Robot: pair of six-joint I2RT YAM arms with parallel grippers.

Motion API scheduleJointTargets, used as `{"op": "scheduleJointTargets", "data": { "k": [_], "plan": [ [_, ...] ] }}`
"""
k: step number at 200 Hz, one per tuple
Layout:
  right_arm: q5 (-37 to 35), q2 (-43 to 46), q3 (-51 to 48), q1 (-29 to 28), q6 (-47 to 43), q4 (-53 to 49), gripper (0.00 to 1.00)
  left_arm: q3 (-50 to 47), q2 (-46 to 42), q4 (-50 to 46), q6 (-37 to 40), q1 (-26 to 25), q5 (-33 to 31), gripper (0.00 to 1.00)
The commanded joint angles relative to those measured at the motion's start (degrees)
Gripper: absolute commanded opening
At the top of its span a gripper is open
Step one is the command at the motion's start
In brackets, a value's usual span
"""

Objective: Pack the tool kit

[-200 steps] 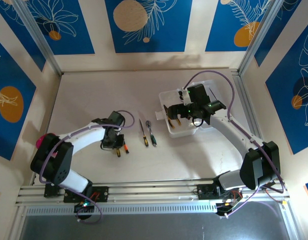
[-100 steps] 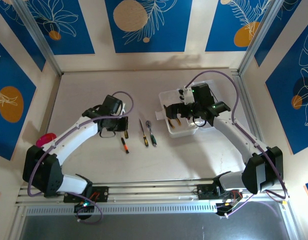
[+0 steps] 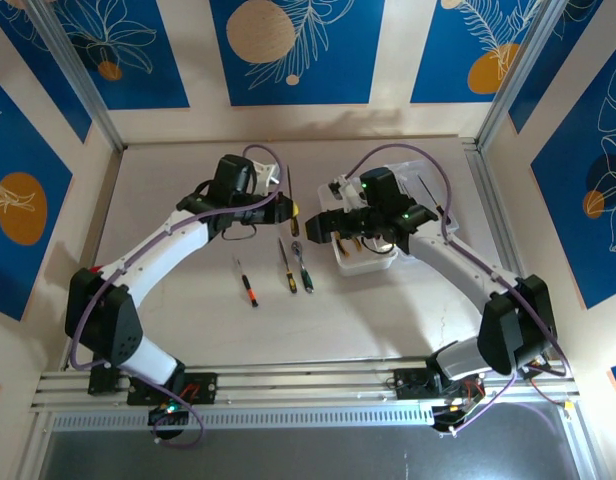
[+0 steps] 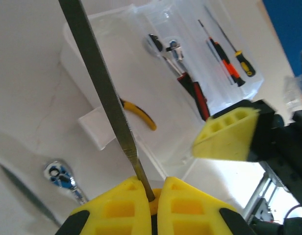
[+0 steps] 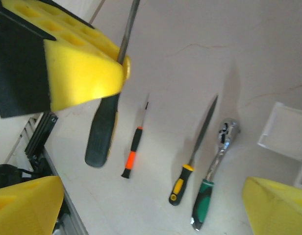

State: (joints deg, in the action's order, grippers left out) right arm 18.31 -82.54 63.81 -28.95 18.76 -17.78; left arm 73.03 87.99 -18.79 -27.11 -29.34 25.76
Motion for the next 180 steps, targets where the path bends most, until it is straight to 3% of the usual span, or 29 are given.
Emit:
{"op": "scheduleJointTargets", "data": {
  "k": [1, 29, 65, 134, 153, 159, 170, 180],
  "plan": [
    [2.6, -2.1, 3.3, -1.2, 1.1, 2.2, 0.89, 1.8, 0.8, 4.8, -2.3, -0.6, 4.7, 0.00],
    [3.5, -4.0, 4.5, -1.9, 2.0, 4.1, 0.82, 1.5, 1.0, 6.0, -2.6, -0.8, 5.5, 0.00],
    [4.2, -5.9, 6.4, -2.5, 2.2, 4.5, 0.65, 0.6, 1.1, 6.9, -3.0, -1.0, 6.1, 0.00],
    [3.8, -5.8, 6.9, -2.8, 2.0, 3.6, 0.08, -0.3, 0.7, 9.4, -3.7, -1.0, 7.2, 0.00],
    [3.0, -5.1, 6.9, -2.6, 1.3, 2.4, 0.00, -0.3, 0.7, 8.9, -3.3, -0.9, 6.6, 0.00],
    [2.7, -4.7, 6.9, -2.3, 1.0, 1.8, 0.00, -0.3, 0.7, 8.4, -2.8, -0.9, 6.1, 0.09],
    [2.0, -3.8, 6.7, -1.6, 0.3, 0.6, 0.00, 0.0, 0.3, 6.3, -1.1, -0.8, 4.0, 0.37],
    [1.3, -2.7, 6.4, -0.4, -0.5, -1.0, 0.00, 0.4, -0.3, 3.5, 0.9, -0.3, 1.6, 0.56]
  ]
}}
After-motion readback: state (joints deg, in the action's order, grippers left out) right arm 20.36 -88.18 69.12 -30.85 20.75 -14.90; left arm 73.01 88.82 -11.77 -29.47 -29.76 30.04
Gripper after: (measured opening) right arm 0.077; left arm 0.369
